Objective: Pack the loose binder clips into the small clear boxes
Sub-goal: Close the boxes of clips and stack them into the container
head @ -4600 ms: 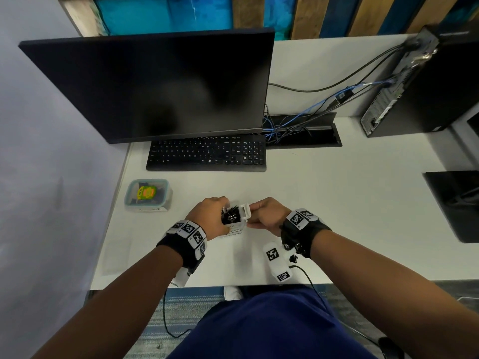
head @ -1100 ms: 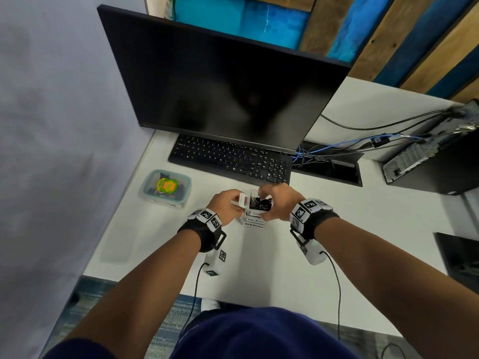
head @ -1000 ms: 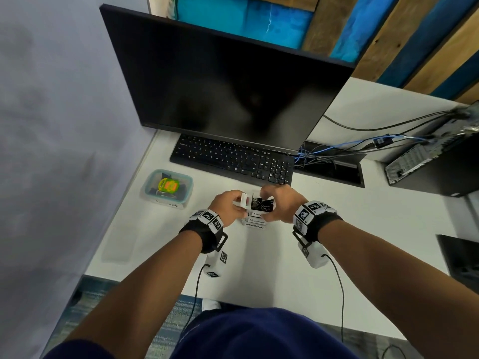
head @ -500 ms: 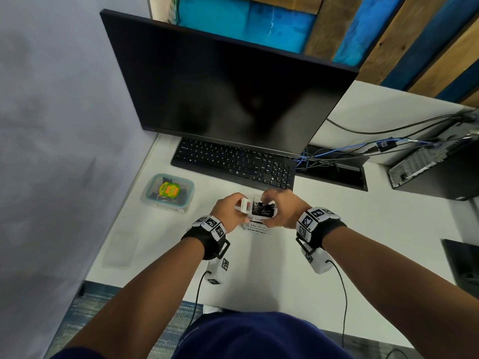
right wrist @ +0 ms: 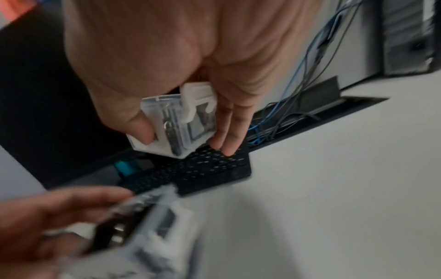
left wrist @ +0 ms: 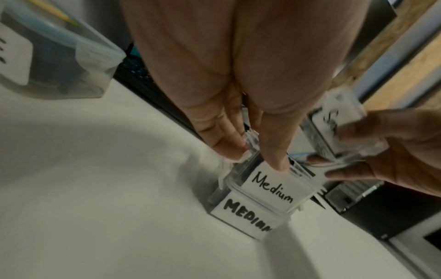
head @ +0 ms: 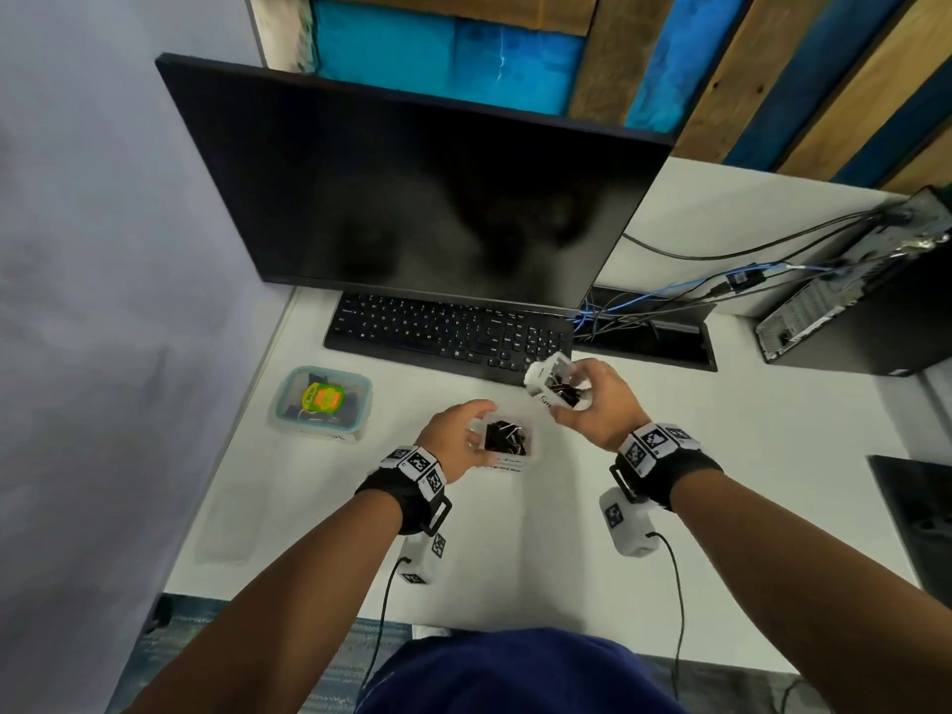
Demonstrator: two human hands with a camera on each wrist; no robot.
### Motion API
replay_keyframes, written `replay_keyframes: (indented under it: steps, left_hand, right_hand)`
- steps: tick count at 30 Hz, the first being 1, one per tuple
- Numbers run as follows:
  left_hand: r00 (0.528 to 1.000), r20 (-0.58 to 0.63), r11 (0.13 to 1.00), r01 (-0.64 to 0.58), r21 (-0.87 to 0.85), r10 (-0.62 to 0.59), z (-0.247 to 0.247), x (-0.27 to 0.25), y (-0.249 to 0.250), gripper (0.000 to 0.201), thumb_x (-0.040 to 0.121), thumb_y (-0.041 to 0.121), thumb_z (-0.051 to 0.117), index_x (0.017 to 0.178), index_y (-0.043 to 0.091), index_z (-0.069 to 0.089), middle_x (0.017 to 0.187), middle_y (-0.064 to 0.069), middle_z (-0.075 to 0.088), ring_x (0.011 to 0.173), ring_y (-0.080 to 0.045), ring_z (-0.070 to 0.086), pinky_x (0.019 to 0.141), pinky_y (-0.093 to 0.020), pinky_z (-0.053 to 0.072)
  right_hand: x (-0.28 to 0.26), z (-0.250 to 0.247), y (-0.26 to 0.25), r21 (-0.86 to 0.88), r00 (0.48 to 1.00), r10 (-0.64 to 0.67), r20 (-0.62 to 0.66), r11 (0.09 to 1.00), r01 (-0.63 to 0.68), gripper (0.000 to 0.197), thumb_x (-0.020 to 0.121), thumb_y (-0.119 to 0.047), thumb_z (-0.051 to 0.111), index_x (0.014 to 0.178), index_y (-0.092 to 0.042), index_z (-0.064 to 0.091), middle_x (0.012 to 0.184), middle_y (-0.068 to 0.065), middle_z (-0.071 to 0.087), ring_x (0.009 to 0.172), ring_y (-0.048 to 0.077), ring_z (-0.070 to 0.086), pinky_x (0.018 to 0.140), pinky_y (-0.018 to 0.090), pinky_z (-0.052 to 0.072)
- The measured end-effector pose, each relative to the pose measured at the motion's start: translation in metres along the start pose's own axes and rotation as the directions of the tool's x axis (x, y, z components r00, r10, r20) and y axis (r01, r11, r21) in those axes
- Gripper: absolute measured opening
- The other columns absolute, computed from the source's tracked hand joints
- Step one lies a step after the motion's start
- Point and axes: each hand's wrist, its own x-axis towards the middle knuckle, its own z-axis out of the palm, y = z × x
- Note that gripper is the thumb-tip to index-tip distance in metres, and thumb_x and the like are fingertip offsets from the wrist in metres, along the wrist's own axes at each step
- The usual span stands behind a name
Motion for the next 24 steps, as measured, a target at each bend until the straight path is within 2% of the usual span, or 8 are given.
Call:
replay_keyframes:
  steps: [7,10,12,14,16,18,21,24]
  left_hand:
    - [0.996,0.094,0.969,-0.022,0.248,-0.001,-0.008,-0.002,0.0,0.07,0.076,0.031,0.08,0.135,0.037,0.044,0.131,0.01,0.05,0.103,-0.008,0.055,0.095,-0.03,0.047]
    - [0.998,0.062,0.957,-0.034,0.287,0.017,-0.012,-0.004,0.008,0.044,0.084,0.036,0.07,0.125,0.036,0.053,0.129,0.012,0.046,0.107,-0.01,0.053,0.097,-0.031,0.046]
    - [0.999,0.027,0.927,-0.053,0.371,0.046,-0.012,-0.002,0.013,0.028,0.087,0.037,0.066,0.114,0.032,0.061,0.127,0.012,0.046,0.109,-0.011,0.052,0.098,-0.031,0.045]
    - [0.997,0.04,0.888,-0.076,0.453,0.065,-0.007,-0.001,0.016,0.028,0.086,0.036,0.067,0.112,0.027,0.063,0.126,0.012,0.046,0.108,-0.011,0.054,0.097,-0.028,0.044]
    - [0.996,0.046,0.865,-0.085,0.494,0.071,-0.001,0.001,0.018,0.03,0.086,0.033,0.068,0.114,0.024,0.063,0.126,0.01,0.046,0.105,-0.015,0.056,0.095,-0.028,0.046]
    - [0.997,0.023,0.86,-0.069,0.505,0.067,0.003,0.001,0.02,0.029,0.086,0.03,0.068,0.114,0.021,0.063,0.125,0.008,0.046,0.102,-0.018,0.057,0.092,-0.031,0.047]
    - [0.998,0.005,0.855,-0.052,0.516,0.057,0.005,0.003,0.023,0.024,0.089,0.024,0.064,0.113,0.02,0.063,0.124,0.006,0.047,0.101,-0.021,0.059,0.09,-0.031,0.049]
    - [0.997,0.004,0.836,-0.067,0.545,0.077,0.003,0.001,0.024,0.025,0.093,0.02,0.057,0.117,0.022,0.063,0.127,0.005,0.047,0.1,-0.022,0.06,0.089,-0.031,0.05]
  right_hand:
    - [-0.038,0.026,0.072,-0.389,0.937,0.262,0.233,0.908,-0.157,0.071,0.07,-0.031,0.077,0.131,-0.02,0.044,0.123,0.002,0.05,0.112,0.025,0.055,0.092,0.036,0.049]
    - [-0.047,0.039,0.074,-0.468,0.92,0.302,0.251,0.87,-0.158,0.083,0.069,-0.04,0.076,0.139,-0.024,0.034,0.134,0.003,0.044,0.12,0.028,0.048,0.095,0.043,0.047]
    - [-0.046,0.037,0.063,-0.469,0.954,0.234,0.19,0.875,-0.121,0.089,0.07,-0.05,0.071,0.145,-0.026,0.029,0.143,0.003,0.037,0.128,0.029,0.041,0.101,0.048,0.042]
    - [-0.042,0.03,0.043,-0.377,0.993,0.08,0.091,0.925,-0.04,0.074,0.075,-0.052,0.064,0.14,-0.026,0.039,0.141,0.003,0.041,0.127,0.028,0.041,0.103,0.047,0.04]
    - [-0.038,0.028,0.02,-0.263,0.995,-0.093,0.04,0.959,0.1,0.047,0.081,-0.048,0.061,0.121,-0.025,0.056,0.125,0.002,0.053,0.115,0.025,0.049,0.098,0.043,0.044]
    - [-0.035,0.034,-0.002,-0.16,0.979,-0.182,0.097,0.968,0.195,0.026,0.085,-0.043,0.064,0.101,-0.024,0.067,0.107,0.0,0.06,0.099,0.02,0.057,0.091,0.037,0.048]
    - [-0.037,0.047,-0.024,-0.18,0.967,-0.163,0.197,0.963,0.199,0.02,0.084,-0.033,0.068,0.092,-0.016,0.074,0.105,0.005,0.06,0.096,0.02,0.059,0.088,0.03,0.048]
    - [-0.036,0.055,-0.029,-0.207,0.977,-0.138,0.162,0.963,0.17,0.023,0.085,-0.026,0.065,0.091,-0.007,0.075,0.108,0.011,0.059,0.097,0.02,0.058,0.086,0.025,0.045]
